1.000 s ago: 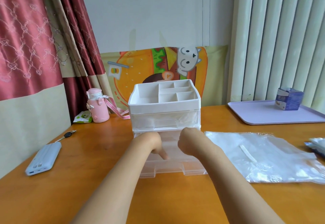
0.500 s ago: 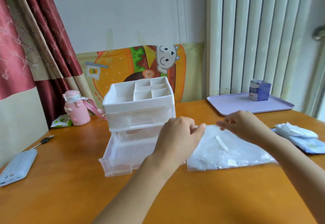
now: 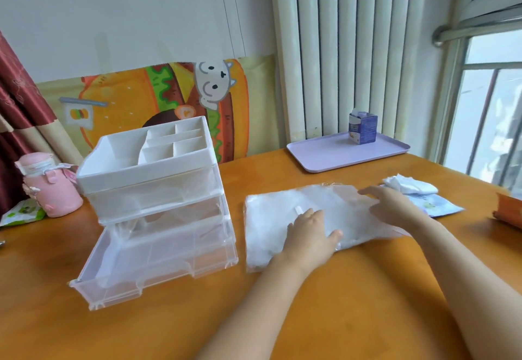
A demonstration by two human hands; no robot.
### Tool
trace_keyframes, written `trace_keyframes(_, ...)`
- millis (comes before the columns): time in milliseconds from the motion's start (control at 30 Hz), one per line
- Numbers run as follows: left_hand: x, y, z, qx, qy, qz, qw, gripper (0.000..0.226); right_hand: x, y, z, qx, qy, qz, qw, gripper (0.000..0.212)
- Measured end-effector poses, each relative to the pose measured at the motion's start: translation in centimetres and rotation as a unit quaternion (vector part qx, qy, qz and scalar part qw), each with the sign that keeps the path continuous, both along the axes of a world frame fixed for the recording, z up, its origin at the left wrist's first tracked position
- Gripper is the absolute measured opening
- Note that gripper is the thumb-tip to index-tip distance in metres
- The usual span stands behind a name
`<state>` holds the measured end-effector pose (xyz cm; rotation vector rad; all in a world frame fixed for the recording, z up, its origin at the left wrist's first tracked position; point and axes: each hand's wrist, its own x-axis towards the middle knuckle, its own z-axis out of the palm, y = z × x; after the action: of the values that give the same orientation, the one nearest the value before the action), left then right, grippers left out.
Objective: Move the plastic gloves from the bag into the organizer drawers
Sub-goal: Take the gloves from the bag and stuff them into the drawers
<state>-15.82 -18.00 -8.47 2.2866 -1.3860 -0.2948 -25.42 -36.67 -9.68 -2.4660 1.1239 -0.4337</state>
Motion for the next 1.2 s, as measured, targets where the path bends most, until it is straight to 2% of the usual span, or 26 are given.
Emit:
trace_keyframes(133, 0.4, -1.7, -2.8, 0.084, -0.045, 0.041, 0.995, 0.067, -0.1, -0.3, -1.3, -0.042, 0.018, 0.005, 0.999, 0.040)
trace_keyframes(267, 0.6, -2.3, -4.4, 0.102, -0.077, 0.055, 0.990, 0.069, 0.4, -0.4, -2.0, -0.055, -0.048, -0.038, 0.997, 0.014)
trace_keyframes(400, 0.8, -2.3, -4.6, 0.098, -0.075, 0.054, 0.991, 0.068, 0.7, -0.3, -1.5, -0.047, -0.091, -0.080, 0.991, 0.018)
trace_keyframes(533, 1.2, -2.0, -4.7, 0.092, -0.073, 0.057, 0.991, 0.068, 0.4, 0.6, 0.4, -0.109, -0.161, -0.090, 0.977, 0.023)
trace_keyframes(633, 1.5, -1.7, -4.7, 0.094, -0.062, 0.073, 0.991, 0.067, 0.0, 1.9, 2.2, -0.148, -0.273, -0.092, 0.946, 0.020)
trace_keyframes(700, 1.7, -1.6, -4.5, 0.085, -0.047, 0.079, 0.992, 0.069, -0.4, 2.9, 3.6, -0.132, -0.360, -0.085, 0.920, 0.021)
trace_keyframes(767, 1.5, -1.8, -3.9, 0.013, 0.014, 0.067, 0.998, 0.079, -0.7, 3.9, 4.7, -0.097, -0.407, -0.063, 0.906, 0.022)
trace_keyframes(833, 0.9, -1.8, -2.2, -0.122, 0.114, 0.040, 0.985, 0.090, -0.7, 5.0, 5.4, -0.088, -0.414, -0.031, 0.905, 0.018)
trace_keyframes(900, -0.2, -1.5, 0.2, -0.241, 0.142, 0.026, 0.960, 0.079, -0.7, 6.0, 5.9, -0.068, -0.421, 0.020, 0.904, 0.015)
trace_keyframes(967, -1.0, -1.0, 2.2, -0.287, 0.162, 0.019, 0.944, 0.067, -0.8, 6.9, 6.4, 0.000, -0.446, 0.087, 0.891, 0.018)
trace_keyframes(1033, -1.0, -0.5, 3.7, -0.266, 0.262, -0.003, 0.928, 0.073, -1.0, 7.5, 6.9, 0.083, -0.480, 0.142, 0.862, 0.010)
trace_keyframes(1100, -0.4, 0.5, 4.6, -0.234, 0.425, -0.030, 0.874, 0.088, -1.3, 7.7, 7.2, 0.142, -0.505, 0.167, 0.835, 0.006)
trace_keyframes(1167, 0.8, 1.6, 4.8, -0.212, 0.584, -0.021, 0.783, 0.111, -1.6, 7.6, 7.4, 0.195, -0.512, 0.179, 0.817, 0.007)
trace_keyframes(1200, 1.4, 2.1, 4.8, -0.212, 0.628, -0.014, 0.749, 0.118, -1.9, 7.5, 7.5, 0.230, -0.513, 0.190, 0.805, 0.008)
